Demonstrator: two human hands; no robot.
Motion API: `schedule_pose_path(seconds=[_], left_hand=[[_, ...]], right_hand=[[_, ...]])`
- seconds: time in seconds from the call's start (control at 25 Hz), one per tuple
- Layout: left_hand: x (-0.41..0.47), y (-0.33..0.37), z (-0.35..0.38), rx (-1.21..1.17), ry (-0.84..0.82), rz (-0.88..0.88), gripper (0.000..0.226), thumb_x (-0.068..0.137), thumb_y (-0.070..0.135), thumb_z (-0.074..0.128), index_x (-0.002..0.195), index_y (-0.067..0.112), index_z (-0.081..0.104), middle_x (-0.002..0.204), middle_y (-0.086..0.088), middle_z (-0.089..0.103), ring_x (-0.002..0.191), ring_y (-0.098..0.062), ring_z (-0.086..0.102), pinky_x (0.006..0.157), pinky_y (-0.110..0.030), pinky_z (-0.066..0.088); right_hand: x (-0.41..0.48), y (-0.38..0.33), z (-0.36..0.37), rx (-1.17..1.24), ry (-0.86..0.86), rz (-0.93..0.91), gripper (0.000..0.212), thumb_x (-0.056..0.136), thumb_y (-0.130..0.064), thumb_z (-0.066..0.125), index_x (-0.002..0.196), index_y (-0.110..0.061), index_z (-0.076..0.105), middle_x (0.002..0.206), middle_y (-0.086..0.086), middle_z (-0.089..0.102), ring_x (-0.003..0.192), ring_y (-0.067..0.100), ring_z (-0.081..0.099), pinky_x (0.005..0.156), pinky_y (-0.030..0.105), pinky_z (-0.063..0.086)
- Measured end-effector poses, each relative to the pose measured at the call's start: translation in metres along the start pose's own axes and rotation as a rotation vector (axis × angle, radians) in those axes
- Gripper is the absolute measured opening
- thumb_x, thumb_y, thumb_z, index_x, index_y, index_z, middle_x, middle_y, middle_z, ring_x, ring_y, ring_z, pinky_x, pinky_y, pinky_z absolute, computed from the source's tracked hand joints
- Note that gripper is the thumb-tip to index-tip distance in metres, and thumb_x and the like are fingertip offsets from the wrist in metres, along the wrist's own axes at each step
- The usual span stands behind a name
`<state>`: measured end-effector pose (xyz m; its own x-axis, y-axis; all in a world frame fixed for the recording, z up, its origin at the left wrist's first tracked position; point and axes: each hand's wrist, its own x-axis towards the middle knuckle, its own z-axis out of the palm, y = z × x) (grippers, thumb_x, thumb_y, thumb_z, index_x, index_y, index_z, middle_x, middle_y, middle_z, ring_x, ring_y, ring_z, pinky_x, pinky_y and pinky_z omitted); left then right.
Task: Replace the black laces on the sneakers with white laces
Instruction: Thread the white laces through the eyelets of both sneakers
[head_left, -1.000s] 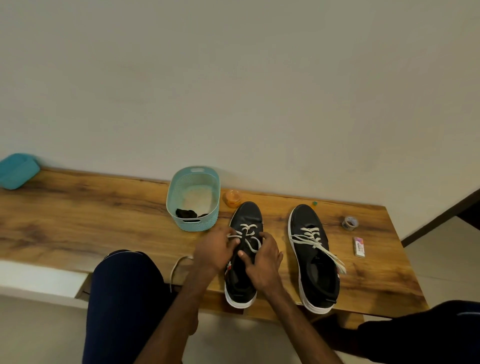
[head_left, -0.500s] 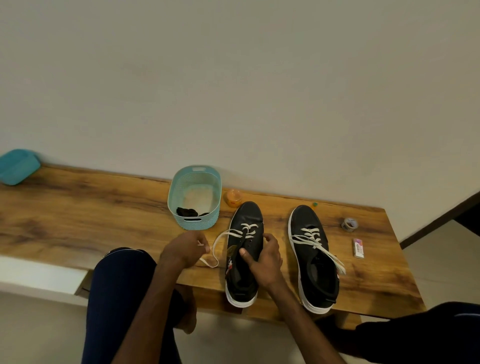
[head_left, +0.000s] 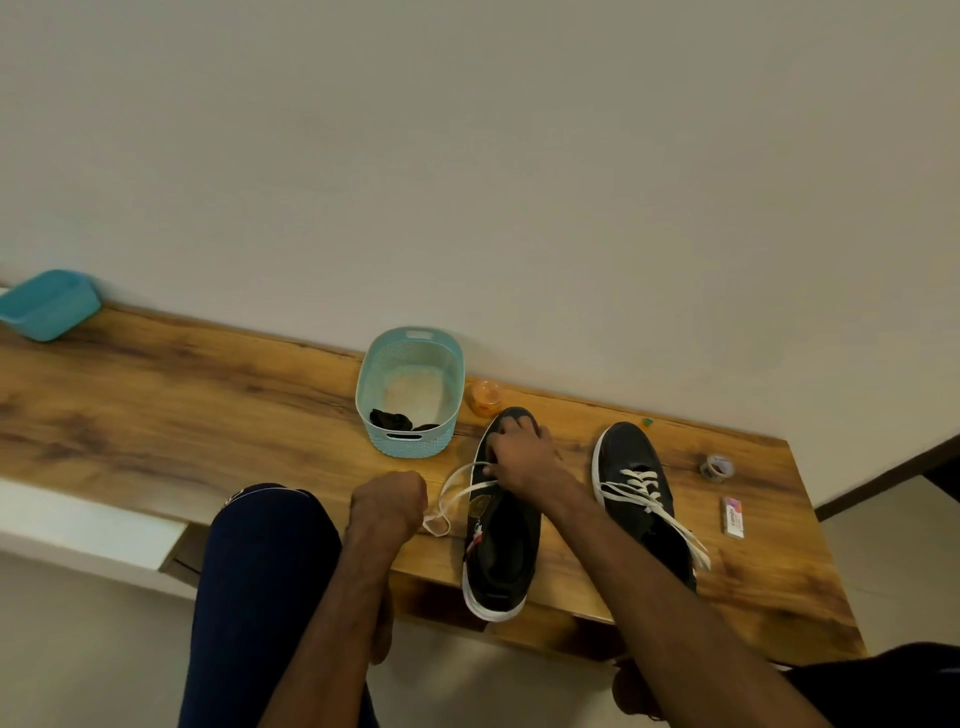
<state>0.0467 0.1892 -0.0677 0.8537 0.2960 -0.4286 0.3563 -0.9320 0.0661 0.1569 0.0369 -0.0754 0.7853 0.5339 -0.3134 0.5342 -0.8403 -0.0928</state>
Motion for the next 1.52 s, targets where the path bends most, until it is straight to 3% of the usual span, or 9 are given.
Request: schedule_pose_path(seconds=[0.16, 0.32, 0.4, 0.52, 0.72, 0.8, 1.08, 1.28, 1.52], left_hand=[[0.006, -0.003, -0.002, -0.063, 0.026, -0.03, 0.027, 0.098, 0.023, 0.051, 0.124, 0.021, 0.058, 0.129, -0.004, 0.056, 0.12, -0.023, 0.055, 0.093, -0.035, 0.046], [0.011, 0.0, 0.001, -0.078, 0.063, -0.04, 0.028, 0.098, 0.03, 0.052, 0.123, 0.021, 0.058, 0.127, -0.004, 0.058, 0.118, -0.024, 0.056, 0.092, -0.038, 0.047], [0.011, 0.005, 0.002, -0.068, 0.087, -0.029, 0.031, 0.098, 0.03, 0.051, 0.127, 0.021, 0.056, 0.128, -0.005, 0.055, 0.119, -0.025, 0.055, 0.092, -0.04, 0.048], [0.017, 0.012, 0.004, -0.213, 0.084, 0.018, 0.033, 0.097, 0.024, 0.052, 0.13, 0.022, 0.055, 0.126, -0.006, 0.058, 0.114, -0.025, 0.057, 0.093, -0.041, 0.049], [0.0, 0.035, -0.004, -1.271, -0.007, 0.115, 0.047, 0.098, -0.003, 0.043, 0.137, 0.02, 0.051, 0.12, -0.001, 0.061, 0.094, -0.009, 0.058, 0.077, -0.025, 0.049], [-0.004, 0.039, -0.017, -1.47, -0.024, 0.122, 0.039, 0.1, -0.001, 0.044, 0.131, 0.017, 0.058, 0.116, 0.005, 0.065, 0.092, -0.001, 0.062, 0.071, -0.019, 0.05], [0.004, 0.037, -0.054, -1.676, -0.048, 0.334, 0.031, 0.103, 0.024, 0.046, 0.131, 0.011, 0.052, 0.12, -0.006, 0.071, 0.115, -0.024, 0.065, 0.099, -0.043, 0.049], [-0.001, 0.037, -0.084, -1.997, 0.254, 0.427, 0.027, 0.105, 0.015, 0.039, 0.129, 0.007, 0.047, 0.095, -0.007, 0.069, 0.077, -0.018, 0.066, 0.065, -0.033, 0.058], [0.002, 0.014, -0.086, -1.955, 0.226, 0.29, 0.036, 0.107, 0.035, 0.032, 0.108, 0.015, 0.061, 0.06, 0.008, 0.047, 0.04, -0.001, 0.029, 0.033, -0.015, 0.021]], right_hand=[[0.004, -0.002, -0.003, 0.161, -0.043, 0.07, 0.022, 0.098, -0.031, 0.052, 0.093, -0.013, 0.064, 0.121, 0.014, 0.05, 0.12, 0.031, 0.04, 0.107, 0.057, 0.034], [-0.01, 0.0, -0.035, 1.261, -0.013, 0.254, 0.034, 0.105, -0.015, 0.035, 0.08, -0.01, 0.057, 0.076, 0.01, 0.061, 0.072, 0.021, 0.053, 0.077, 0.038, 0.047], [-0.016, 0.001, -0.056, 1.374, 0.067, 0.243, 0.031, 0.106, -0.015, 0.034, 0.086, -0.01, 0.057, 0.07, 0.005, 0.059, 0.066, 0.016, 0.05, 0.063, 0.027, 0.044], [-0.013, 0.005, -0.063, 0.973, 0.211, 0.152, 0.022, 0.103, -0.026, 0.047, 0.106, -0.01, 0.062, 0.091, 0.006, 0.069, 0.08, 0.015, 0.06, 0.072, 0.029, 0.049], [-0.023, 0.005, -0.032, 0.36, -0.118, -0.084, 0.028, 0.099, -0.018, 0.054, 0.125, -0.01, 0.06, 0.12, 0.01, 0.065, 0.11, 0.025, 0.059, 0.089, 0.033, 0.046], [-0.028, 0.004, -0.022, 0.389, -0.077, -0.112, 0.021, 0.1, -0.02, 0.054, 0.112, -0.006, 0.064, 0.109, 0.012, 0.067, 0.101, 0.027, 0.061, 0.077, 0.031, 0.042], [-0.043, 0.012, -0.023, 0.707, 0.111, -0.131, 0.027, 0.103, -0.023, 0.047, 0.093, -0.012, 0.069, 0.092, 0.009, 0.066, 0.084, 0.025, 0.06, 0.076, 0.042, 0.046], [-0.066, 0.005, 0.013, 0.507, 0.133, -0.152, 0.021, 0.099, -0.034, 0.049, 0.1, -0.029, 0.069, 0.114, -0.005, 0.059, 0.115, 0.018, 0.049, 0.102, 0.052, 0.036], [-0.091, -0.004, 0.036, 0.439, 0.165, -0.093, 0.028, 0.103, -0.033, 0.046, 0.124, -0.027, 0.064, 0.139, -0.008, 0.046, 0.136, 0.016, 0.028, 0.115, 0.056, 0.011]])
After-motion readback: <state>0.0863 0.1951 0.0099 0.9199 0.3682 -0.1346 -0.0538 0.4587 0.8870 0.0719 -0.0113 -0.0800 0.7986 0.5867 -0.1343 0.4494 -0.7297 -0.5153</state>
